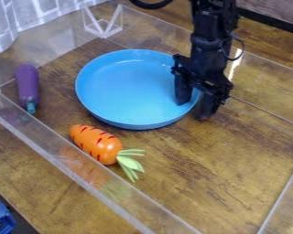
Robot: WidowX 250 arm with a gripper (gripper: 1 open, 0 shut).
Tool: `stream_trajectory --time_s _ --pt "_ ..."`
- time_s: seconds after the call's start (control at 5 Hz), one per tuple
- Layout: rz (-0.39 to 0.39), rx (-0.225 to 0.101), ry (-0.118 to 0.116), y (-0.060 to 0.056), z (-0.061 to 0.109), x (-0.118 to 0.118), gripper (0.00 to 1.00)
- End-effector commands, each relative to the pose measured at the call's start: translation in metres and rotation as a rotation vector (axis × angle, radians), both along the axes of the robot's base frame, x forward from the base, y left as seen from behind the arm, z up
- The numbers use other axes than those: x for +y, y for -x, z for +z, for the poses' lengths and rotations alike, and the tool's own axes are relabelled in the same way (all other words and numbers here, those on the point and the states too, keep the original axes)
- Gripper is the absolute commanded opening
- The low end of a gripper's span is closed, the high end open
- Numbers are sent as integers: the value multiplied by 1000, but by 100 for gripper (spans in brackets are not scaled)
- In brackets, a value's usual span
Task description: Remove the purple eggplant from the blue tray and put it on the table
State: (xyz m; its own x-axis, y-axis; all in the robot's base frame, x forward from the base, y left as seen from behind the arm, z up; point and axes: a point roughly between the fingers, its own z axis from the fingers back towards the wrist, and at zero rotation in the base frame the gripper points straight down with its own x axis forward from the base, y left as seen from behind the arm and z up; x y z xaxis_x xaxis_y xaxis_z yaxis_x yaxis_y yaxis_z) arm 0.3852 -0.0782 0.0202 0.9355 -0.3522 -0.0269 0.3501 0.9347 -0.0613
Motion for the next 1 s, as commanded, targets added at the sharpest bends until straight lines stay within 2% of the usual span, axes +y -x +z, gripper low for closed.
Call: stream_trajectory --time_s 0.0,0.4,0.8 --pt "-58 53 15 18 -13 -27 0" --pt "15 58 26 25 -16 -20 0" --pt "-17 65 33 28 -18 -9 0"
